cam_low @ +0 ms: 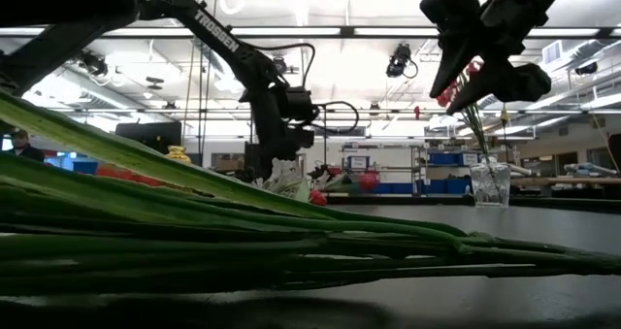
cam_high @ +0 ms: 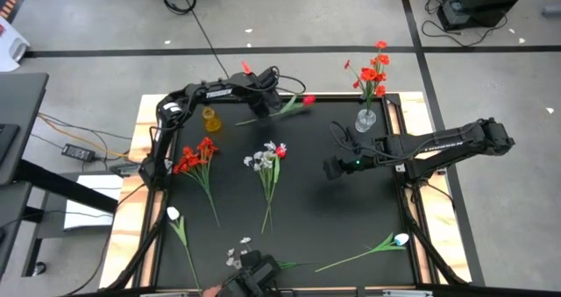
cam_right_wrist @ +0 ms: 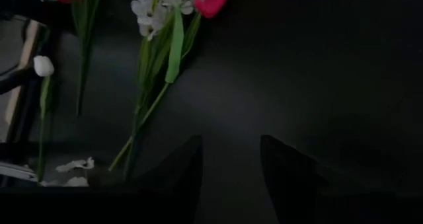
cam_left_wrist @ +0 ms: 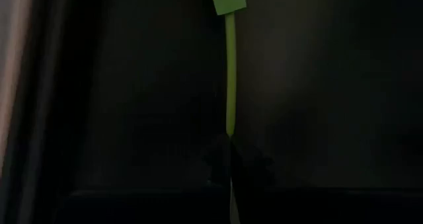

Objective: Sort flowers into vase by color
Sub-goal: Put the top red flower into the transparent vase

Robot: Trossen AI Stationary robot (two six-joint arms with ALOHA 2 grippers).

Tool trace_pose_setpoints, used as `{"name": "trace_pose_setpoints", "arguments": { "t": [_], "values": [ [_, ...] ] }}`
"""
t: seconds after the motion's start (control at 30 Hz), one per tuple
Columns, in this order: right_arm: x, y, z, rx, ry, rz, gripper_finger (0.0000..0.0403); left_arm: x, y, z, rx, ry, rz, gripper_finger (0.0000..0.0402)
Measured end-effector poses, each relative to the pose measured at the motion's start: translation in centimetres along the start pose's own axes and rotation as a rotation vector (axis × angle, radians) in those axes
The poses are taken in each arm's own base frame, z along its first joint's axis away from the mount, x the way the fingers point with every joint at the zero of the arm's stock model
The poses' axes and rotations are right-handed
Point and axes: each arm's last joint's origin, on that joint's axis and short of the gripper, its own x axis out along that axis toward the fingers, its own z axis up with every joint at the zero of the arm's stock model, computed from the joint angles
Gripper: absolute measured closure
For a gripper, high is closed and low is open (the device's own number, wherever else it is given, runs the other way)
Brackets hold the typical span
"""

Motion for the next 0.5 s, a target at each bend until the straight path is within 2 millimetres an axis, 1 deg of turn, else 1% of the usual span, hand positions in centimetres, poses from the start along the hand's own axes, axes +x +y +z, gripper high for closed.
{"name": "trace_pose_setpoints", "arguments": {
  "t": [0.17,0.3,0.4,0.5],
  "values": [
    [0.0,-0.3,-0.1,0.023,0.003,-0.029,0.0241,-0.6,-0.2,0.2,-0.096,-0.058,-0.120,0.0395],
    [-0.2,-0.5,-0.1,0.027,0.014,-0.043,0.0241,-1.8,-0.8,0.7,-0.117,-0.131,-0.239,0.0398],
    [-0.7,-0.7,-0.2,0.026,0.020,-0.046,0.0241,-2.5,-0.8,0.5,-0.129,-0.176,-0.244,0.0399],
    [-1.2,-1.1,-0.3,0.031,0.045,-0.065,0.0241,-3.0,-0.2,-0.4,-0.177,-0.211,-0.259,0.0400]
  ]
}}
